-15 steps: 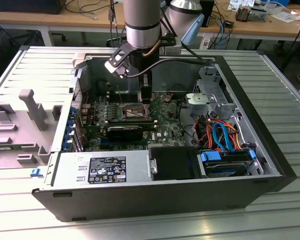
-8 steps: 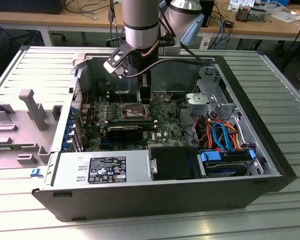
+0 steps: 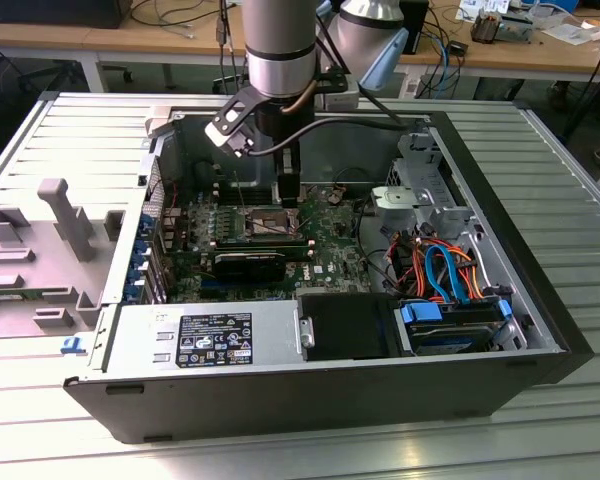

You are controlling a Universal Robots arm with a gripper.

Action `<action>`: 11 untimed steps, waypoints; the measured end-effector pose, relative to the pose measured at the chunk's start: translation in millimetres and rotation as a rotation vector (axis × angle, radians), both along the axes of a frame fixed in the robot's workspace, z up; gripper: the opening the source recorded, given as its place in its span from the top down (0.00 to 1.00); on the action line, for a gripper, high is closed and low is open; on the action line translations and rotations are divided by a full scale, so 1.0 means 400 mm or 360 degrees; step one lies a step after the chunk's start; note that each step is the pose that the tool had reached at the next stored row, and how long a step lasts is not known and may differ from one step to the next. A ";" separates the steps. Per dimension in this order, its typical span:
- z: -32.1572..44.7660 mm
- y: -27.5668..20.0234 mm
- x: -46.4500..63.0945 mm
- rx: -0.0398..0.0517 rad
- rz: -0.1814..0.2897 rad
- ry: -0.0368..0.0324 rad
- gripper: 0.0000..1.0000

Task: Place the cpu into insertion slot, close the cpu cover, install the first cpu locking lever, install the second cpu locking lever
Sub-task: 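Place the cpu into insertion slot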

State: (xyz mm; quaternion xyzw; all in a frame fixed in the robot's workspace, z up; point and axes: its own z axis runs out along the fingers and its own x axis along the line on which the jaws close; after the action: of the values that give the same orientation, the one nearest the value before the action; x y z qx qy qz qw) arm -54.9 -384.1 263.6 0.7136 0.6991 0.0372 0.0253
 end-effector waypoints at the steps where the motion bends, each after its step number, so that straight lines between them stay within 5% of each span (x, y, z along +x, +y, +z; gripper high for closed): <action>1: 0.000 0.000 -0.001 0.0000 0.0000 0.0000 0.45; 11: -0.002 0.000 -0.009 0.0000 0.0000 0.0000 0.45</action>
State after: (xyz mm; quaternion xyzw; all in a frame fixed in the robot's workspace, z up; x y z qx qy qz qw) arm -58.4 -384.1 262.8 0.7136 0.6991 0.0372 0.0253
